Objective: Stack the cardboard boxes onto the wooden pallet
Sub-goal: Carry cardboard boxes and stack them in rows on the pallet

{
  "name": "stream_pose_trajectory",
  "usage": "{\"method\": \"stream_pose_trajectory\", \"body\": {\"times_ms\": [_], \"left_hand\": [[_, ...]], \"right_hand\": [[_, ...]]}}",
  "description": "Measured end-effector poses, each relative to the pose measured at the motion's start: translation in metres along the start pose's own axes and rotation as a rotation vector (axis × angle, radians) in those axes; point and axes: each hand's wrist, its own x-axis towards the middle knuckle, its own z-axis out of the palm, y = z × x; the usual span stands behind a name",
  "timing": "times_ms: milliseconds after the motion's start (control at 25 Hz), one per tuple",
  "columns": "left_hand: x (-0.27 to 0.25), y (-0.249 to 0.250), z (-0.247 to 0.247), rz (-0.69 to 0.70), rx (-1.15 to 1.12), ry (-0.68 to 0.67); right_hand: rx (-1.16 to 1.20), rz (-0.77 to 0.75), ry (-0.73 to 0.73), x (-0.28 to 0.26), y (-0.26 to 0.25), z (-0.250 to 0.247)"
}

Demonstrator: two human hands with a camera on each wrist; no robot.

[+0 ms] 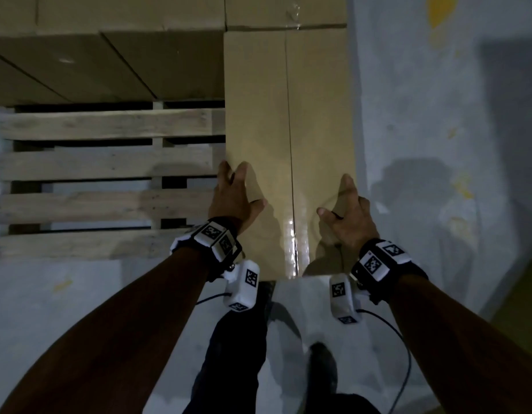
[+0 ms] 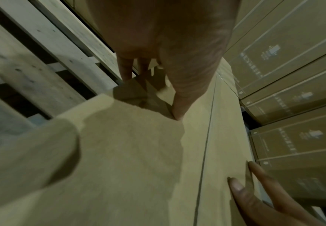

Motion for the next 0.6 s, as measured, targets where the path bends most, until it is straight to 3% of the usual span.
{"method": "stream_pose_trajectory", "body": {"times_ms": [320, 440, 600], "left_hand": [[-0.096, -0.021, 0.055, 0.028, 0.149, 0.062], [-0.109, -0.029, 0.072, 0.058, 0.229, 0.128], [-0.105, -0.034, 0.071, 0.095, 0.126, 0.160]], "right_hand": [[0.039, -0.141, -0.030, -0.060, 0.072, 0.027], [0.024, -0.192, -0.024, -0.064, 0.084, 0.033], [-0.003, -0.231, 0.105, -0.064, 0.082, 0.037]]}}
